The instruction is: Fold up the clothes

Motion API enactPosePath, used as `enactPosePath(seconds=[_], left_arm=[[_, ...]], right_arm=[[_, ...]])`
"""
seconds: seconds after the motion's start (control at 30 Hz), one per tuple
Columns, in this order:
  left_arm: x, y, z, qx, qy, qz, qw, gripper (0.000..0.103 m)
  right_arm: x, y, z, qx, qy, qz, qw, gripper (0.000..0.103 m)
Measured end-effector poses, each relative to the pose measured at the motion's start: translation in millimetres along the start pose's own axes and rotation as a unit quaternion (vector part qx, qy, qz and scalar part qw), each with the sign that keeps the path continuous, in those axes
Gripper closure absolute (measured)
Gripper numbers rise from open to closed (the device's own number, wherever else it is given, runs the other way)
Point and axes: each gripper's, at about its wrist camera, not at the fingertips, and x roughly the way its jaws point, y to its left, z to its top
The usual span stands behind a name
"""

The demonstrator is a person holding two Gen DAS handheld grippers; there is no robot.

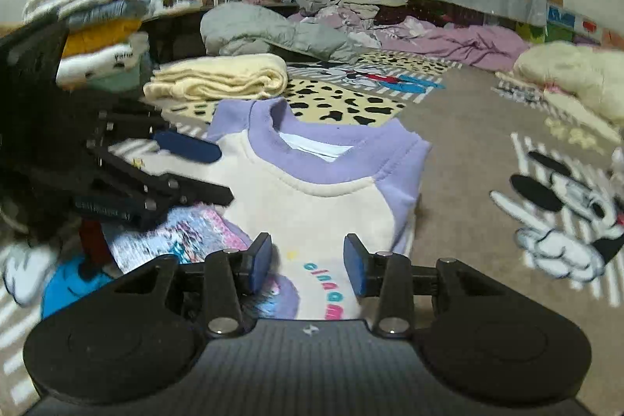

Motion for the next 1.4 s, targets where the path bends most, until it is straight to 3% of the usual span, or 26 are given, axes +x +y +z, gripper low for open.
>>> enactPosePath(seconds=[0.17,0.33,0.43,0.53,0.7,0.83,0.9,1.0,1.1,1.17,1.23,1.3,1.4], left_arm=[[4.9,23.6,12.0,-0.075,-0.029,0.018,0.9966,0.057],[48.8,26.1,12.9,-0.088,0.025,-0.006,0.9957,0.058],[59.3,28.1,14.6,-0.097,0.039,-0.012,0.9944,0.055],[52.2,30.8,14.4,-0.102,0.032,-0.011,0.9942,0.054],[4.7,29.4,18.4,-0.087,0.0,0.01,0.9962,0.055],[-21.5,16.3,15.5,-0.07,-0.015,-0.022,0.9972,0.055],[-11.1,3.7,7.6,-0.057,0.013,-0.038,0.9976,0.055],[10.9,-12.6,-8.2,-0.025,0.047,0.009,0.9985,0.055],[-8.7,-4.1,2.9,-0.066,0.015,0.012,0.9977,0.057],[-21.9,8.4,1.0,-0.129,0.001,0.014,0.9915,0.054],[-27.2,22.9,-10.4,-0.21,0.007,0.014,0.9775,0.053],[-32.5,37.4,-21.7,-0.29,0.013,0.015,0.9569,0.051],[-30.2,47.8,-37.7,-0.381,0.039,-0.004,0.9237,0.05]], right_arm=[[-3.9,-0.8,18.7,-0.014,-0.047,-0.001,0.999,0.062],[19.4,-10.5,32.6,-0.032,-0.069,-0.029,0.997,0.061],[41.2,-28.6,27.6,0.006,-0.014,-0.037,0.999,0.059],[41.0,-49.5,24.8,0.062,-0.004,-0.02,0.998,0.058],[25.8,-62.2,22.0,0.109,-0.038,-0.024,0.993,0.055],[-7.4,-42.8,24.8,0.05,-0.076,-0.015,0.996,0.055],[-16.0,-26.3,20.2,0.013,-0.074,0.011,0.997,0.056],[-1.8,-4.8,6.4,-0.026,-0.02,0.02,0.999,0.054],[5.6,-8.7,4.3,-0.009,-0.005,0.026,1.0,0.054],[-3.8,-11.7,5.1,-0.004,-0.017,0.017,1.0,0.054],[-16.7,-19.5,5.4,0.027,-0.029,0.011,0.999,0.054],[-25.0,-35.2,3.6,0.097,-0.039,0.01,0.994,0.047],[-24.7,-57.4,-9.7,0.205,-0.034,0.024,0.978,0.038]])
